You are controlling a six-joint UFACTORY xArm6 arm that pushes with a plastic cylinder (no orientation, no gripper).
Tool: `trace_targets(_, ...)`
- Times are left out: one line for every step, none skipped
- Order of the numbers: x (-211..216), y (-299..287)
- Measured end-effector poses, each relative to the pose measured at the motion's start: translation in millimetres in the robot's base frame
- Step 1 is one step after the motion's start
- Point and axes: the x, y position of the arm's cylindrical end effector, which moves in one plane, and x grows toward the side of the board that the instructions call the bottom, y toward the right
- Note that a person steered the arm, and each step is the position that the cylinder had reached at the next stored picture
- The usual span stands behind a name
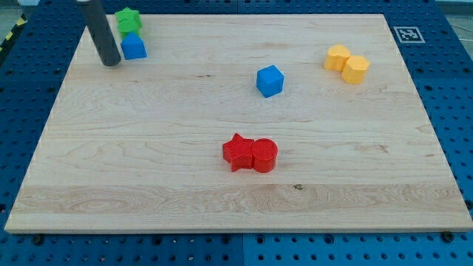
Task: Push the green blocks slightly to the left
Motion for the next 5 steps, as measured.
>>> trace_targets(16,36)
trace_targets(37,77)
trace_targets(14,92)
trace_targets(10,128)
trace_targets(-25,94)
